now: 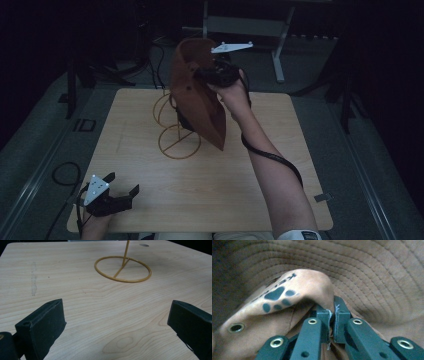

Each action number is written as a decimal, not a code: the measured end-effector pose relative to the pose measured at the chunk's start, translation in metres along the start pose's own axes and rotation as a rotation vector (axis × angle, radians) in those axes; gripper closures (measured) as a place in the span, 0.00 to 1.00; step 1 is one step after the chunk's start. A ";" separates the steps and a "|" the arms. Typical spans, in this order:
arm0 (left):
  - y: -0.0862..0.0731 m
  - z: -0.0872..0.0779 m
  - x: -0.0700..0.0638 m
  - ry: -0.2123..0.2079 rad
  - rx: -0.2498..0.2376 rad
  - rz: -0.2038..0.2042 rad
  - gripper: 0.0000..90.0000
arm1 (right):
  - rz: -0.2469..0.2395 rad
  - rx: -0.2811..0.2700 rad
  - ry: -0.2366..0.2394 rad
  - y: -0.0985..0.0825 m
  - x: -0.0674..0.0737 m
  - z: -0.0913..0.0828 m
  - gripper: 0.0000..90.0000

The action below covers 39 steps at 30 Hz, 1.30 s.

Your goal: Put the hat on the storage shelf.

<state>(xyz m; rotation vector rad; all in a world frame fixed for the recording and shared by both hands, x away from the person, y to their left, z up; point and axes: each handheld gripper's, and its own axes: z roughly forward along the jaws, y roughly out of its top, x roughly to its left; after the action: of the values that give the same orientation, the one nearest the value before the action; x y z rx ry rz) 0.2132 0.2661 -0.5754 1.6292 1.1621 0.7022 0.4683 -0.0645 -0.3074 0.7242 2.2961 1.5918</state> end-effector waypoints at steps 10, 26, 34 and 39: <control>-0.001 0.001 0.000 -0.023 0.004 -0.005 0.02 | -0.022 0.128 0.018 -0.007 0.022 0.049 0.87; -0.003 0.003 0.001 -0.046 0.009 -0.016 0.02 | -0.042 0.151 0.034 -0.019 0.035 0.082 0.21; -0.004 0.004 0.000 -0.047 0.015 -0.015 0.02 | -0.118 0.138 0.036 -0.031 0.042 0.093 0.15; -0.005 0.005 0.001 -0.045 0.017 -0.016 0.02 | -0.137 0.131 0.048 -0.025 0.041 0.080 0.15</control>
<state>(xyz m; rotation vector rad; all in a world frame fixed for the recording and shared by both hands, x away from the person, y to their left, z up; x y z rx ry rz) 0.2157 0.2655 -0.5820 1.6404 1.1503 0.6438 0.4654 0.0140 -0.3575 0.5488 2.4457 1.4242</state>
